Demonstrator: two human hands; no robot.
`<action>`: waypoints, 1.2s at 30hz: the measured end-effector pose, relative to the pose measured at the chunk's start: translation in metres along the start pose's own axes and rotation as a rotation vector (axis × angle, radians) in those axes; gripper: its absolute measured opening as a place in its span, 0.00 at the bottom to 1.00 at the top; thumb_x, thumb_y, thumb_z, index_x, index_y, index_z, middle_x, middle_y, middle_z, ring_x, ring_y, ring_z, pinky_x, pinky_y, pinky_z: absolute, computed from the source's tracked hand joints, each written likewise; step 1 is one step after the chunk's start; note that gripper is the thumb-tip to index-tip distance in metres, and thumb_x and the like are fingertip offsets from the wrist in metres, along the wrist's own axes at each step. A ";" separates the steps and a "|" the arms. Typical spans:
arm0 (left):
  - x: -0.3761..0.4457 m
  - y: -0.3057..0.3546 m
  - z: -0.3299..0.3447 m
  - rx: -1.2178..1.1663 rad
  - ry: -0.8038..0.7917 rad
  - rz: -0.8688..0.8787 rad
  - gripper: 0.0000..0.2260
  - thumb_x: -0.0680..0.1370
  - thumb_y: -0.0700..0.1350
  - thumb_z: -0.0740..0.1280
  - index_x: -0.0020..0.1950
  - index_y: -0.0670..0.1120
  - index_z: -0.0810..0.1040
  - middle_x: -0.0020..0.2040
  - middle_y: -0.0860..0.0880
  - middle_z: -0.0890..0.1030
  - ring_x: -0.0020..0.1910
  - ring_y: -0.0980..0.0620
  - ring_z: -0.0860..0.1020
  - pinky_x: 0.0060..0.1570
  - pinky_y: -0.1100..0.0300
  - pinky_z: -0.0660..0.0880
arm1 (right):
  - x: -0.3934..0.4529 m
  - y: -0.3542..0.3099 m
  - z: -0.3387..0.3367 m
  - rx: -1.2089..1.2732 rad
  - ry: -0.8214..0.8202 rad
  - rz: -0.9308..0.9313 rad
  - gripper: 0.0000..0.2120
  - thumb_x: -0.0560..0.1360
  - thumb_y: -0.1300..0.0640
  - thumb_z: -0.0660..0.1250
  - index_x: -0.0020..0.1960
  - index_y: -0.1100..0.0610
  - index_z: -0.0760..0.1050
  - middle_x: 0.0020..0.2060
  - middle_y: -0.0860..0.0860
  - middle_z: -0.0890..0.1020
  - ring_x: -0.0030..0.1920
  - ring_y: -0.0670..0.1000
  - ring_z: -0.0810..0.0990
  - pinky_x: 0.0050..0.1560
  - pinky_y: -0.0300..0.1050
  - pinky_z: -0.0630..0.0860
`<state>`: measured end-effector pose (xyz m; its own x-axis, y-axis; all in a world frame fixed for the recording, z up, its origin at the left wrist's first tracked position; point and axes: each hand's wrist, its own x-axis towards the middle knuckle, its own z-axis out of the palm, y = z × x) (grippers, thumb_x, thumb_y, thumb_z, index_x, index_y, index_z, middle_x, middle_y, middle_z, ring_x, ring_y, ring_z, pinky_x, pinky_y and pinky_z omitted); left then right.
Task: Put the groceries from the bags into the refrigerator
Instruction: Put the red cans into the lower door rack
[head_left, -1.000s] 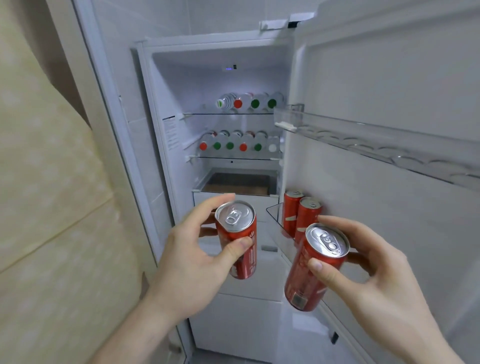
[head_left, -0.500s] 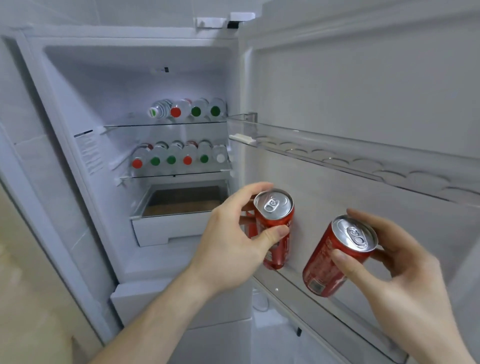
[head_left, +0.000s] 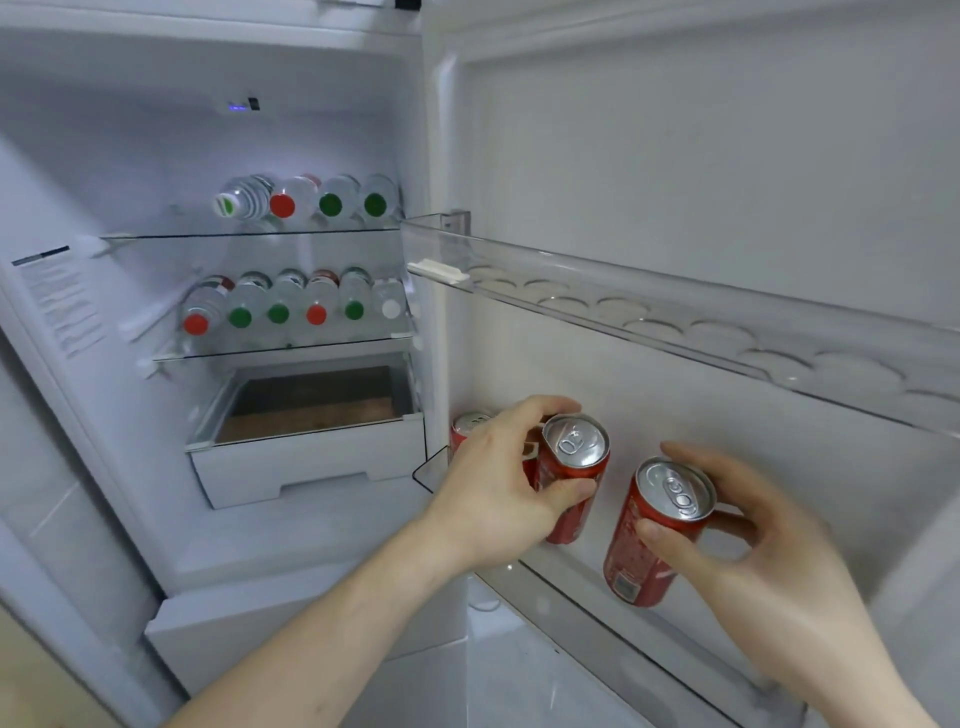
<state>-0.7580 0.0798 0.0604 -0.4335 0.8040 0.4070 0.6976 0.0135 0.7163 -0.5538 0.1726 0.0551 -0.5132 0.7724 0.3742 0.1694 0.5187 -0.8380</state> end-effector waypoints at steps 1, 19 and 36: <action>0.002 -0.002 0.002 0.021 -0.006 -0.006 0.28 0.70 0.53 0.77 0.67 0.61 0.72 0.60 0.64 0.79 0.62 0.63 0.75 0.65 0.56 0.74 | 0.002 0.002 0.001 -0.005 -0.008 0.009 0.29 0.63 0.60 0.83 0.58 0.37 0.81 0.51 0.31 0.84 0.50 0.37 0.84 0.54 0.31 0.76; 0.017 -0.039 0.024 0.248 -0.078 0.012 0.26 0.68 0.60 0.73 0.65 0.61 0.74 0.60 0.64 0.76 0.69 0.59 0.65 0.72 0.60 0.46 | 0.018 0.016 0.019 -0.060 -0.184 0.108 0.25 0.66 0.62 0.81 0.53 0.39 0.80 0.48 0.32 0.84 0.50 0.37 0.84 0.52 0.40 0.80; 0.020 -0.040 0.030 0.430 -0.089 0.105 0.26 0.73 0.61 0.70 0.69 0.59 0.73 0.65 0.60 0.74 0.70 0.53 0.65 0.78 0.43 0.46 | 0.015 0.016 0.026 -0.229 -0.158 0.028 0.29 0.70 0.57 0.78 0.49 0.23 0.71 0.47 0.29 0.81 0.47 0.39 0.80 0.45 0.39 0.80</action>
<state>-0.7772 0.1129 0.0231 -0.3104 0.8620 0.4008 0.9169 0.1602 0.3656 -0.5804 0.1833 0.0373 -0.6272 0.7303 0.2708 0.3622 0.5813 -0.7287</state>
